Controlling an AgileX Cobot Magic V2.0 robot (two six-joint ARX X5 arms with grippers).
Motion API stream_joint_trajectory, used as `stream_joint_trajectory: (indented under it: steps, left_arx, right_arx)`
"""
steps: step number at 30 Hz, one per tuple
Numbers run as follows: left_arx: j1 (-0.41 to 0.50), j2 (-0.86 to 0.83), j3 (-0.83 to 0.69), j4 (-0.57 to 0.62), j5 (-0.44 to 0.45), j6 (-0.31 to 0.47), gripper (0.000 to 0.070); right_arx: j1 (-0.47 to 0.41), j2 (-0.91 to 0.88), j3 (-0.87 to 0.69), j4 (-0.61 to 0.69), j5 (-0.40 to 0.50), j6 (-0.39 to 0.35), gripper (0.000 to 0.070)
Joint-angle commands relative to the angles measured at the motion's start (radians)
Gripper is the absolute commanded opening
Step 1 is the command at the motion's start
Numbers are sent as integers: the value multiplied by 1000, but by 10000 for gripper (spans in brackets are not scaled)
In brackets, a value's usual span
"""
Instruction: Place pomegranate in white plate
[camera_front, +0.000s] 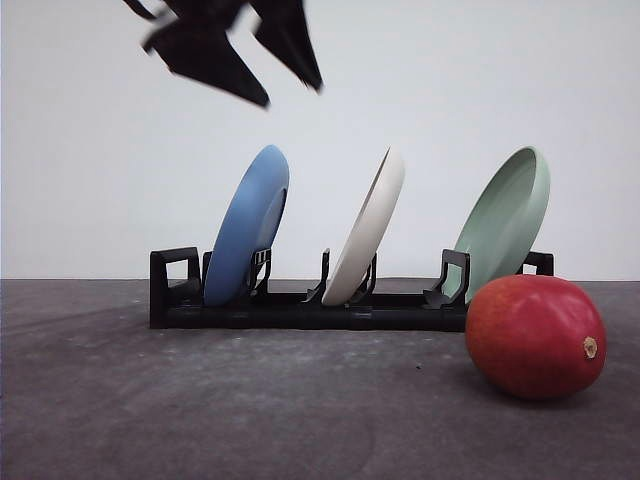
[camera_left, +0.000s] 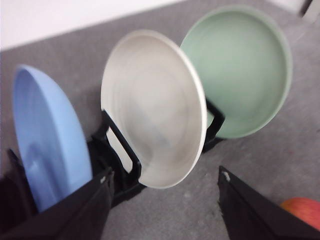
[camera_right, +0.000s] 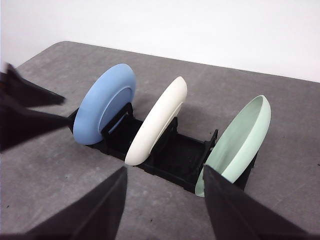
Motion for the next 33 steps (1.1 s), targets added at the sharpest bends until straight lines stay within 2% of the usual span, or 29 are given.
stream_joint_trajectory:
  steps: [1, 7, 17, 28, 33]
  left_arx:
    - [-21, 49, 55, -9, -13, -33, 394]
    - [-71, 206, 208, -88, -45, -55, 394]
    - [-112, 369, 371, -71, -123, -49, 394]
    - [-111, 465, 385, 66, -126, -27, 393]
    - [-100, 488, 386, 87, -126, -28, 393]
  right_arx:
    - [5, 4, 16, 10, 4, 11, 303]
    - [5, 4, 16, 10, 4, 11, 303]
    - [5, 4, 16, 10, 4, 13, 303]
    - [5, 4, 16, 10, 4, 14, 303]
    - [5, 4, 16, 10, 4, 14, 303]
